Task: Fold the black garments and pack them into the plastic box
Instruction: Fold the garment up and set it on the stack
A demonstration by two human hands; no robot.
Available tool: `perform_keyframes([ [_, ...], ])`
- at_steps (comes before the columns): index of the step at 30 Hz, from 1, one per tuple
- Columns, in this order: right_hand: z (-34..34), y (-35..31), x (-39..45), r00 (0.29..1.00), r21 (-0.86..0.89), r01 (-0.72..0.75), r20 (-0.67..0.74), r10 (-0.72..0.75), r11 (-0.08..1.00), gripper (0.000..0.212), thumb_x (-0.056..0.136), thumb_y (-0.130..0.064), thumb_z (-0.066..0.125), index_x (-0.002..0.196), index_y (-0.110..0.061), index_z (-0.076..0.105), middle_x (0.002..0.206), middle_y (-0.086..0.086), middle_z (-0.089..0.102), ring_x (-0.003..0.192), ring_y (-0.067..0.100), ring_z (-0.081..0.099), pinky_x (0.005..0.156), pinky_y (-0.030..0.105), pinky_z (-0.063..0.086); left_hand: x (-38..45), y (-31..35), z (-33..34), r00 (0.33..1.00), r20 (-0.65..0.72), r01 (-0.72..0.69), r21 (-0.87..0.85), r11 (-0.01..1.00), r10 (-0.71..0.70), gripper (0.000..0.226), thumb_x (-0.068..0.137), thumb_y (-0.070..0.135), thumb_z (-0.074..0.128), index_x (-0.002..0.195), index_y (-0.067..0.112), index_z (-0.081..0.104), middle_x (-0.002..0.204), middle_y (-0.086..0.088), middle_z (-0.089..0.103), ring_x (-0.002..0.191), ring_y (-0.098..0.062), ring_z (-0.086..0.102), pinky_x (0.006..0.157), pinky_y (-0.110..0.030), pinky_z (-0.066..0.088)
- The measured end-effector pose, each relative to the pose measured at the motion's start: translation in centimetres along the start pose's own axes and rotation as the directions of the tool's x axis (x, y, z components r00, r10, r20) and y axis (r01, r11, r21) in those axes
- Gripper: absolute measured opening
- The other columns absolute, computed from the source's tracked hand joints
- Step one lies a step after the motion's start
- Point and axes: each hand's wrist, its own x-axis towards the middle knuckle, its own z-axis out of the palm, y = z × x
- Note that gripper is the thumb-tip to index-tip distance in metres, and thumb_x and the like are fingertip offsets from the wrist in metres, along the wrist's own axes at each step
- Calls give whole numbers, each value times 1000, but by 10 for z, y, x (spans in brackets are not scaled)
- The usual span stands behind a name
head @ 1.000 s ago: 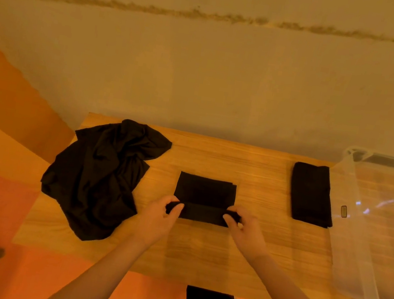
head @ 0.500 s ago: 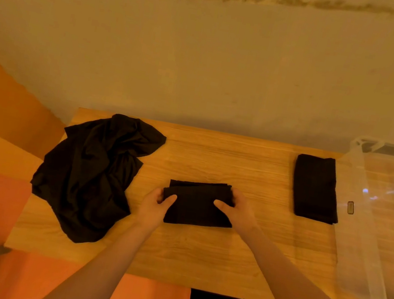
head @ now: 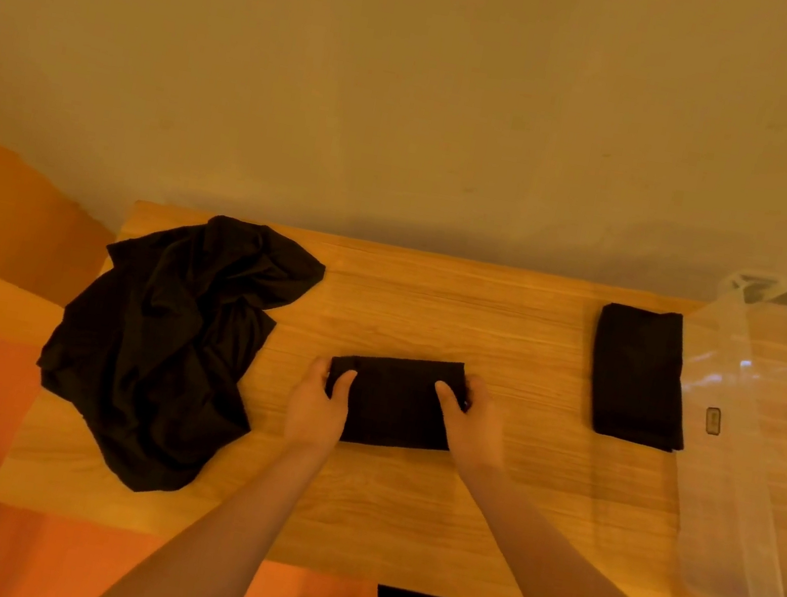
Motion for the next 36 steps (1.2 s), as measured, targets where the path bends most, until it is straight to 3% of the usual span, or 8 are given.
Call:
perform_keyframes([
  [4, 3, 2, -1, 999, -73, -2, -41, -1, 997, 44, 91, -39, 52, 125, -11, 53, 118, 1, 61, 110, 17, 57, 88, 32, 51, -1, 1, 1, 998, -12, 65, -5, 998, -65, 41, 94, 35, 47, 125, 8, 51, 122, -9, 59, 113, -20, 54, 81, -23, 43],
  [8, -5, -3, 0, 989, -142, 7, -146, -28, 990, 14, 90, -26, 57, 94, -13, 53, 83, 0, 57, 78, 20, 58, 57, 25, 45, -1, 4, -3, 988, -34, 147, -70, 987, -149, 39, 94, 32, 49, 125, 8, 49, 119, -8, 60, 104, -15, 57, 75, -20, 46],
  [11, -7, -8, -3, 932, -372, 189, -223, -285, 909, 17, 87, -17, 61, 100, -9, 54, 95, 5, 57, 85, 21, 57, 69, 29, 49, -10, 5, -9, 995, -99, 10, -15, 1000, -12, 37, 92, 23, 55, 125, 8, 46, 121, -6, 55, 102, -9, 52, 77, -17, 42],
  [15, 11, -13, -4, 729, -688, 536, 86, -679, 489, 34, 88, -19, 48, 120, -9, 55, 120, 9, 61, 113, 26, 56, 92, 41, 48, -17, -5, -1, 857, 71, -479, 476, 738, 511, 39, 88, 24, 55, 123, 7, 52, 124, -12, 56, 115, -27, 53, 95, -39, 44],
  [22, 15, 18, 7, 835, -797, 501, 344, -429, 337, 64, 98, -48, 4, 142, -11, 32, 148, 6, 36, 138, 17, 29, 111, 42, 14, -10, -16, 1, 846, 421, -534, 682, 500, 329, 69, 88, 53, 18, 145, 14, 19, 153, -10, 19, 142, -22, 14, 113, -44, 9],
  [25, 18, 22, 6, 860, -806, 460, 301, -413, 371, 65, 97, -50, 5, 145, -11, 22, 152, 6, 26, 142, 18, 18, 111, 44, 13, -2, -21, -1, 857, 455, -507, 651, 565, 244, 78, 78, 67, 1, 140, 25, -21, 150, -1, -27, 139, -18, -25, 112, -41, -13],
  [29, 20, 20, 3, 882, -811, 405, 226, -413, 422, 65, 97, -50, 6, 143, -10, 27, 150, 8, 30, 140, 18, 17, 111, 44, 12, 3, -17, -3, 875, 445, -461, 640, 615, 192, 88, 69, 75, -3, 137, 24, -28, 146, -1, -35, 138, -17, -28, 112, -40, -15],
  [36, 28, 22, -5, 929, -778, 265, 48, -367, 569, 64, 96, -47, 5, 145, -9, 24, 152, 8, 26, 142, 19, 15, 113, 44, 9, -12, 9, -3, 976, 215, -104, 345, 933, 29, 71, 92, 42, 47, 148, 13, 13, 153, -5, 22, 141, -20, 20, 115, -34, 21],
])
